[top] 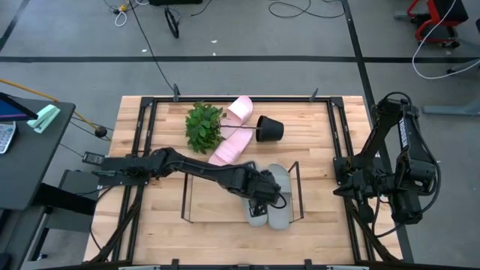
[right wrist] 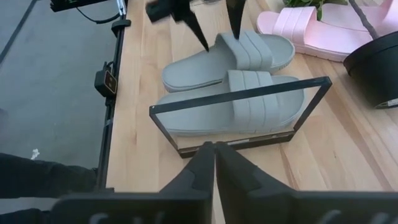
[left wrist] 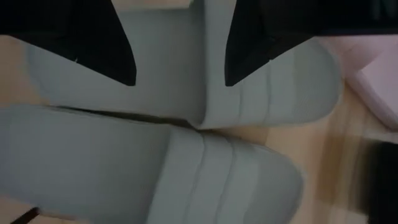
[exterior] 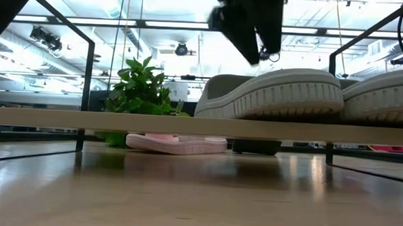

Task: Pick and place slides into the shelf
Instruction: Put the top pink slipper on the shelf

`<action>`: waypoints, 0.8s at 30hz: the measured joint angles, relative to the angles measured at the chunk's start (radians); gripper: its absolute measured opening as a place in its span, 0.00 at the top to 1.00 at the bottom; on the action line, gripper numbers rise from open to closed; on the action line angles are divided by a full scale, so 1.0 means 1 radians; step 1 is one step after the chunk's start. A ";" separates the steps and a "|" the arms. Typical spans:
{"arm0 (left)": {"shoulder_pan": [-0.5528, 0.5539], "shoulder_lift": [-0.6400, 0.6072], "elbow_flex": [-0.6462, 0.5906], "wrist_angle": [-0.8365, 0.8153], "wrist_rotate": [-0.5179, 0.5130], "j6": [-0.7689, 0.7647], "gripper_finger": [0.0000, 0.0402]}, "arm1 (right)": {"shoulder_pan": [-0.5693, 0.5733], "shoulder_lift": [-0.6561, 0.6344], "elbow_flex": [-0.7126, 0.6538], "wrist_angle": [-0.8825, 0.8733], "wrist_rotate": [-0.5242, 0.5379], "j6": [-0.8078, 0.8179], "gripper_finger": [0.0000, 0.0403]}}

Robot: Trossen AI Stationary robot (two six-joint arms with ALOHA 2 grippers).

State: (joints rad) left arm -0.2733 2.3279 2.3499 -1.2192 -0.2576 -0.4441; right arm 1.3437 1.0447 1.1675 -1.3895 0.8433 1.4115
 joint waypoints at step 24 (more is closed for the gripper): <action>0.125 -0.197 0.004 -0.121 -0.114 0.033 0.51 | -0.430 -0.141 0.000 0.209 0.029 -0.443 0.79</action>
State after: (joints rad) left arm -0.1481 2.1308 2.3543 -1.3403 -0.3718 -0.4112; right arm 0.9142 0.9035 1.1675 -1.1804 0.8726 0.9681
